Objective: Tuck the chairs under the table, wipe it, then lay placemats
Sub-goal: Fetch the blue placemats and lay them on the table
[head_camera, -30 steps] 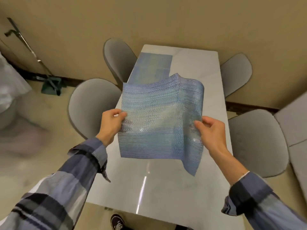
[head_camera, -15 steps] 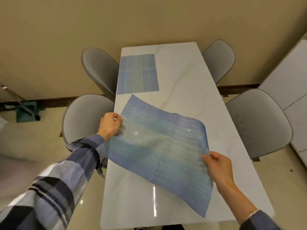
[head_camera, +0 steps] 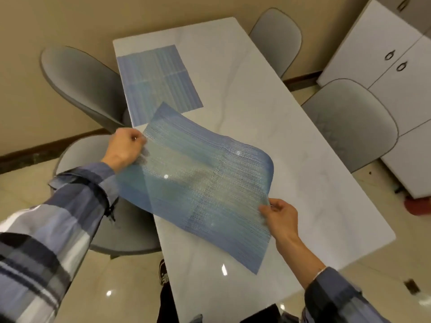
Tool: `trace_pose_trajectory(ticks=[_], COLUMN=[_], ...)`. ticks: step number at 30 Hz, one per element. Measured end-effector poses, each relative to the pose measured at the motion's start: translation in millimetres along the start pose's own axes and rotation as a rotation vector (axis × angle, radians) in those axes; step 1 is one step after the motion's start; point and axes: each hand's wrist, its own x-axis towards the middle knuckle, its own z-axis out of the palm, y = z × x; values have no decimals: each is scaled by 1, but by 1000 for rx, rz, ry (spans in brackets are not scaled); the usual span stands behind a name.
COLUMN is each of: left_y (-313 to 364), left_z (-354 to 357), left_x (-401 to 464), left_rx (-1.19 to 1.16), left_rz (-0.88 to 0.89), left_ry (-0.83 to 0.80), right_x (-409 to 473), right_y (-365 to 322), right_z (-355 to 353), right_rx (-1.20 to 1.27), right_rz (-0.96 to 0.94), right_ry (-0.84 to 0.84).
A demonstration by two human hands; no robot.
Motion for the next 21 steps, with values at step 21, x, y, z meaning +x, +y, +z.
trace_pose_trajectory(ticks=[21], left_y=[13], left_z=[-40], left_x=[85], left_rx=[147], left_rz=[279], left_ry=[-344], right_x=[-120], right_y=[38], right_z=[129], right_rx=[504], right_rz=[205], right_ry=[354])
